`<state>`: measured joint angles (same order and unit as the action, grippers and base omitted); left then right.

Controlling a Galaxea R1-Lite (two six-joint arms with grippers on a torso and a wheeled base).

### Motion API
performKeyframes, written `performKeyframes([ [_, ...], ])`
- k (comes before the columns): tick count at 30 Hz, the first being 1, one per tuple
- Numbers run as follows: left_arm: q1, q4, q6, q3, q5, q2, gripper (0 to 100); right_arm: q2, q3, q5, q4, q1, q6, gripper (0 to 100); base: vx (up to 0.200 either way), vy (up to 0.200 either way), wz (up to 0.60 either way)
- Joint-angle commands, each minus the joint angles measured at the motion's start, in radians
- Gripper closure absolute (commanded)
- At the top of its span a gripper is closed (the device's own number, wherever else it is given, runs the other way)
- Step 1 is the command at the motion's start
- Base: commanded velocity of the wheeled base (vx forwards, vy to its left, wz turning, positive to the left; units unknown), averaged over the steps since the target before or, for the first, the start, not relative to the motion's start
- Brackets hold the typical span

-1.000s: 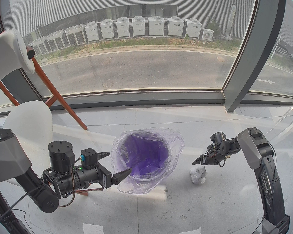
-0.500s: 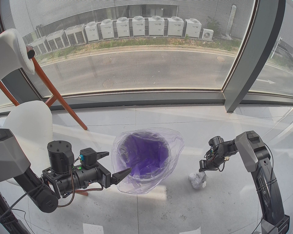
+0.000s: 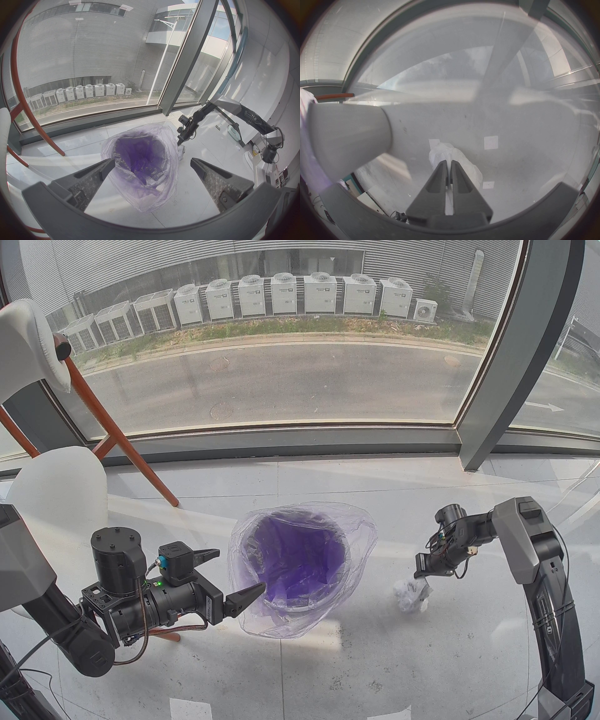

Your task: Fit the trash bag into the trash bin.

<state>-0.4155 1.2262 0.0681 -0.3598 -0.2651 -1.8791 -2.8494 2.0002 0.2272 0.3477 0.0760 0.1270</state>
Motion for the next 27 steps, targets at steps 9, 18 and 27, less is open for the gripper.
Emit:
performKeyframes([
  [9,0.003,-0.001,-0.004,0.039,0.021,0.080,0,0.610,0.000,0.044,0.315,-0.007,-0.021,100,0.000,0.000,0.00],
  [18,0.069,0.001,-0.004,0.027,0.024,0.115,0,0.825,0.000,0.107,0.433,0.192,-0.006,100,0.000,0.000,0.00],
  [27,0.132,-0.001,-0.005,-0.008,0.023,0.152,0,0.719,0.000,0.101,0.393,0.355,-0.007,100,0.000,0.000,0.00],
])
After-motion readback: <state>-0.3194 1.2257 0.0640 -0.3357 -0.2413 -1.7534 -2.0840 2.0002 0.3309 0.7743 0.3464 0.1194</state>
